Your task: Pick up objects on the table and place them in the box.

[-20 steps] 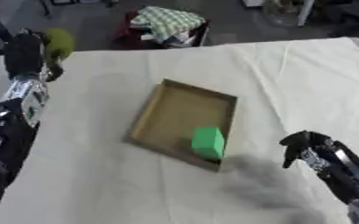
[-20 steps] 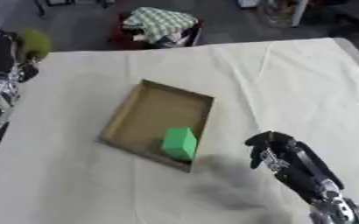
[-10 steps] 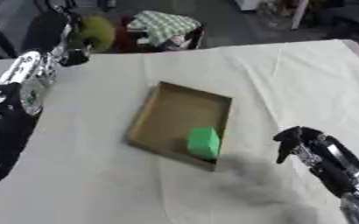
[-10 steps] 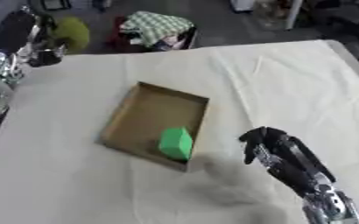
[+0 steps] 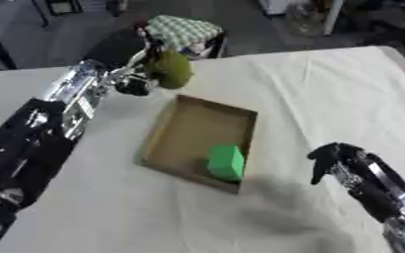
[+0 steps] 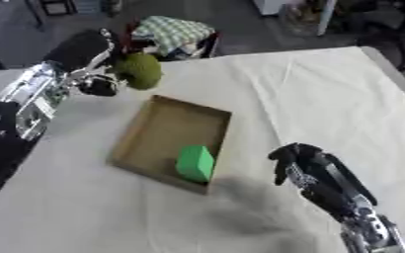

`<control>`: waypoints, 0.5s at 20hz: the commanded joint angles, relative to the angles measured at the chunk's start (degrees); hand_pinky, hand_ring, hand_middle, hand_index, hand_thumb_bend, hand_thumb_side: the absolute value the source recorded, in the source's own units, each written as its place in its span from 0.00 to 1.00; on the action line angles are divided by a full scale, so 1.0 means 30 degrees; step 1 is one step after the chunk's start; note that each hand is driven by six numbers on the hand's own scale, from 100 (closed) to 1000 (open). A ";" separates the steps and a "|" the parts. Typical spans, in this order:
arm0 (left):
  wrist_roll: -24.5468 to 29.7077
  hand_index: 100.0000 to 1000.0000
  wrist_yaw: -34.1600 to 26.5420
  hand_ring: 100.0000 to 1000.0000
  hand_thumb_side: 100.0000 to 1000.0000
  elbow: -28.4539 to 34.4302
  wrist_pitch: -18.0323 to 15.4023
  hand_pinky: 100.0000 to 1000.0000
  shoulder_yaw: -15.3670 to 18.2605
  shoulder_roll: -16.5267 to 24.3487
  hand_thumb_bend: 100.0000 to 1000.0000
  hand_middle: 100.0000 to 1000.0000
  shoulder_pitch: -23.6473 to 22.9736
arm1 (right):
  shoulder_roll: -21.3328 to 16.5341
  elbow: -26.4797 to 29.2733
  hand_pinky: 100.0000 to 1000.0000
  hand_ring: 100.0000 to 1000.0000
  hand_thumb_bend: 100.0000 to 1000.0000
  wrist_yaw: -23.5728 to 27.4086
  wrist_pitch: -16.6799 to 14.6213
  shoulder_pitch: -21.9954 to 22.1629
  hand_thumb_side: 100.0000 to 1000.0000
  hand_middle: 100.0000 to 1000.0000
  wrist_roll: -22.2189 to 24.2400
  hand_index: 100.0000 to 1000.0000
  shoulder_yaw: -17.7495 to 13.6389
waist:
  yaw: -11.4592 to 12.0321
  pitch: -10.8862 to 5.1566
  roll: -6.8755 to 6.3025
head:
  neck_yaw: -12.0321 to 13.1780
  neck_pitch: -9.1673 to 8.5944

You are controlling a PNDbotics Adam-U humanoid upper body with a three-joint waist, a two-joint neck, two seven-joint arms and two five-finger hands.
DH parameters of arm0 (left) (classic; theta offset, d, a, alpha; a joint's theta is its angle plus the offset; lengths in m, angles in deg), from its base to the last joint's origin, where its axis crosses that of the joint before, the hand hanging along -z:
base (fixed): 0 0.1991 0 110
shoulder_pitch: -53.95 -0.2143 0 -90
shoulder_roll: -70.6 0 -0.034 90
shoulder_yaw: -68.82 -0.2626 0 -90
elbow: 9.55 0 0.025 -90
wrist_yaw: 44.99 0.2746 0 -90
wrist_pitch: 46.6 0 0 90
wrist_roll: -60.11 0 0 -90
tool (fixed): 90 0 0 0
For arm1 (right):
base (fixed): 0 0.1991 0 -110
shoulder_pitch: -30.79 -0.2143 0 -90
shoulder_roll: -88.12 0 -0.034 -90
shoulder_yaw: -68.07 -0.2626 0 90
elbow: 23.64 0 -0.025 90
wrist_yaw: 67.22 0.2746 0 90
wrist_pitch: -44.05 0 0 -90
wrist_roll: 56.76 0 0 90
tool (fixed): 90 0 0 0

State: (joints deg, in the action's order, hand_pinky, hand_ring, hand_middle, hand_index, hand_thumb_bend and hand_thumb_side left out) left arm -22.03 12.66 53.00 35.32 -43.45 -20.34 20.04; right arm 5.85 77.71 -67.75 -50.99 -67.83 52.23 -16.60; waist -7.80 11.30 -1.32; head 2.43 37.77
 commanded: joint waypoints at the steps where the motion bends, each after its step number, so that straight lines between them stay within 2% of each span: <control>1: 0.0501 0.47 0.0304 0.38 0.00 -0.0165 -0.0567 0.43 -0.0254 -0.0319 0.10 0.34 0.0235 | -0.0176 0.0288 0.39 0.37 0.00 0.0123 -0.0003 -0.0255 0.60 0.37 0.0066 0.60 -0.0019 | -0.0050 -0.0329 0.0018 | 0.0080 0.0100; 3: 0.0831 0.50 0.0444 0.41 0.00 -0.0327 -0.0917 0.45 -0.0433 -0.0460 0.12 0.38 0.0163 | -0.0159 0.0295 0.39 0.37 0.00 0.0135 0.0000 -0.0268 0.60 0.37 0.0087 0.60 -0.0011 | -0.0072 -0.0319 0.0008 | 0.0067 0.0111; 6: 0.1652 0.64 0.0556 0.51 0.01 -0.0349 -0.1412 0.54 -0.0637 -0.0384 0.25 0.52 0.0025 | -0.0156 0.0284 0.39 0.37 0.00 0.0131 0.0015 -0.0257 0.60 0.37 0.0070 0.60 -0.0047 | -0.0041 -0.0316 -0.0014 | 0.0063 0.0131; 8: 0.2075 0.72 0.0497 0.57 0.14 -0.0016 -0.1609 0.58 -0.0661 -0.0150 0.35 0.60 -0.0084 | -0.0159 0.0277 0.39 0.37 0.00 0.0123 0.0023 -0.0253 0.60 0.37 0.0060 0.60 -0.0065 | 0.0019 -0.0323 -0.0036 | 0.0044 0.0126; 9: 0.2238 0.80 0.0437 0.61 0.31 0.0244 -0.1653 0.63 -0.0655 -0.0004 0.48 0.66 -0.0142 | -0.0160 0.0275 0.39 0.37 0.00 0.0120 0.0026 -0.0249 0.60 0.37 0.0059 0.60 -0.0072 | 0.0051 -0.0332 -0.0044 | 0.0026 0.0129; 10: 0.2357 0.81 0.0342 0.62 0.33 0.0621 -0.1669 0.63 -0.0631 0.0210 0.49 0.67 -0.0213 | -0.0164 0.0272 0.39 0.37 0.00 0.0116 0.0027 -0.0239 0.60 0.37 0.0057 0.60 -0.0081 | 0.0092 -0.0347 -0.0052 | -0.0003 0.0141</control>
State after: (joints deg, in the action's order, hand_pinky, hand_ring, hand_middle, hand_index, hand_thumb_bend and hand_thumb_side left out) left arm -15.61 13.96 53.19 30.57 -45.46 -21.39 18.41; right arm 5.85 77.71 -67.63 -50.93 -68.03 52.37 -16.61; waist -7.54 11.29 -1.65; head 2.46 38.20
